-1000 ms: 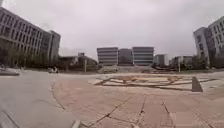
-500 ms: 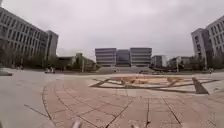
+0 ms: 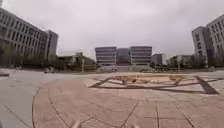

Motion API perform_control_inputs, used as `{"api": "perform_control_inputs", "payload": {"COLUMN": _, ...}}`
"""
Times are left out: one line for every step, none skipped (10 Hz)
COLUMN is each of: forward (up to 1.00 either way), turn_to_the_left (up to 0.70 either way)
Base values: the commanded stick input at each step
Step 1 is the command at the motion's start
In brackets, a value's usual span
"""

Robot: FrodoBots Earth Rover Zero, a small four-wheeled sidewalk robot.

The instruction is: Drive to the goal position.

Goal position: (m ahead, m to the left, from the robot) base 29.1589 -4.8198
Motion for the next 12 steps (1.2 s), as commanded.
{"api": "perform_control_inputs", "payload": {"forward": 0.7, "turn_to_the_left": 0.0}}
{"api": "perform_control_inputs", "payload": {"forward": 0.7, "turn_to_the_left": 0.0}}
{"api": "perform_control_inputs", "payload": {"forward": 0.7, "turn_to_the_left": 0.0}}
{"api": "perform_control_inputs", "payload": {"forward": 0.7, "turn_to_the_left": 0.0}}
{"api": "perform_control_inputs", "payload": {"forward": 0.7, "turn_to_the_left": 0.0}}
{"api": "perform_control_inputs", "payload": {"forward": 0.7, "turn_to_the_left": 0.0}}
{"api": "perform_control_inputs", "payload": {"forward": 0.7, "turn_to_the_left": 0.0}}
{"api": "perform_control_inputs", "payload": {"forward": 0.7, "turn_to_the_left": 0.0}}
{"api": "perform_control_inputs", "payload": {"forward": 0.7, "turn_to_the_left": 0.01}}
{"api": "perform_control_inputs", "payload": {"forward": 0.7, "turn_to_the_left": 0.05}}
{"api": "perform_control_inputs", "payload": {"forward": 0.7, "turn_to_the_left": 0.17}}
{"api": "perform_control_inputs", "payload": {"forward": 0.7, "turn_to_the_left": 0.29}}
